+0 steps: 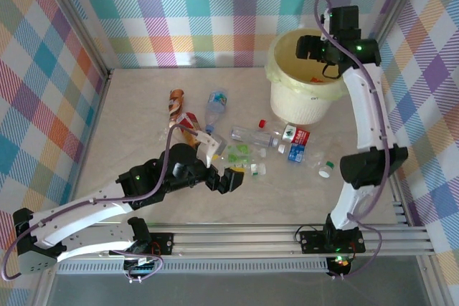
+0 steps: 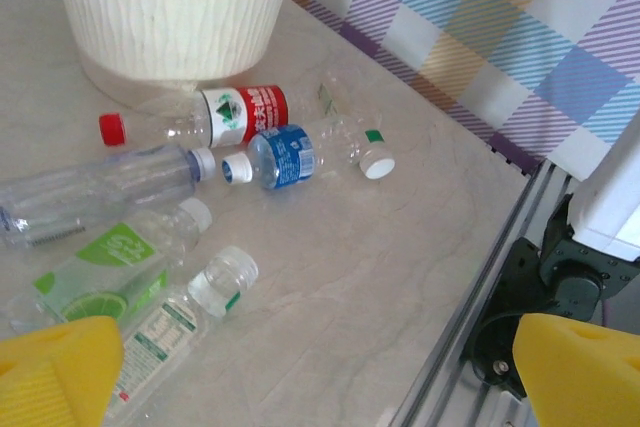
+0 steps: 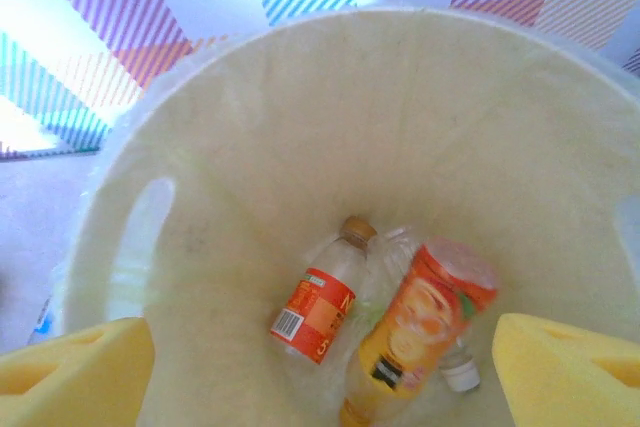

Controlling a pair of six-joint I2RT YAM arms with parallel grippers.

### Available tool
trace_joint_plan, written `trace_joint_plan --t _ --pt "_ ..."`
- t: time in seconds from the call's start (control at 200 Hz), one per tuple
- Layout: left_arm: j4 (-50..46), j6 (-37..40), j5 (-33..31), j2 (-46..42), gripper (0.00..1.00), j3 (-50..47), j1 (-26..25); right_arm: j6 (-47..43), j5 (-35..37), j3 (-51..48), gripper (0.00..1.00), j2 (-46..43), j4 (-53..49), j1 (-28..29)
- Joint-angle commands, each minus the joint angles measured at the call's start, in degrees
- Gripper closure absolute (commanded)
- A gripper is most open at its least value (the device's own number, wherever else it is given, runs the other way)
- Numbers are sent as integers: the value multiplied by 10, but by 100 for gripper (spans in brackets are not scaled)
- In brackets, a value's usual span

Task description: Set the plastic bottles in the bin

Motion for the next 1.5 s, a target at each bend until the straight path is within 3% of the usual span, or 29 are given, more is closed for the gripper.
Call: trace_joint_plan --t 0.0,0.17,0.385,0.57,0.75,0.96,1.205,1.495 --pt "-37 61 5 25 0 72 10 0 -7 -61 12 -68 29 16" --pt "-100 106 39 88 0 160 44 39 -9 -222 11 -192 65 33" --pt "-142 179 224 145 0 225 97 81 -18 -394 10 -320 50 38" --pt "-137 210 291 159 0 224 101 121 -21 -547 8 -410 50 37" --pt "-112 204 293 153 0 196 101 141 -6 -678 6 -449 56 32" --pt "-84 184 282 136 0 159 100 187 2 -786 4 -430 100 -6" --pt "-81 170 287 143 0 153 100 199 14 -827 11 -418 154 -61" --pt "-54 154 274 140 0 135 100 179 -23 -842 13 -354 239 -137"
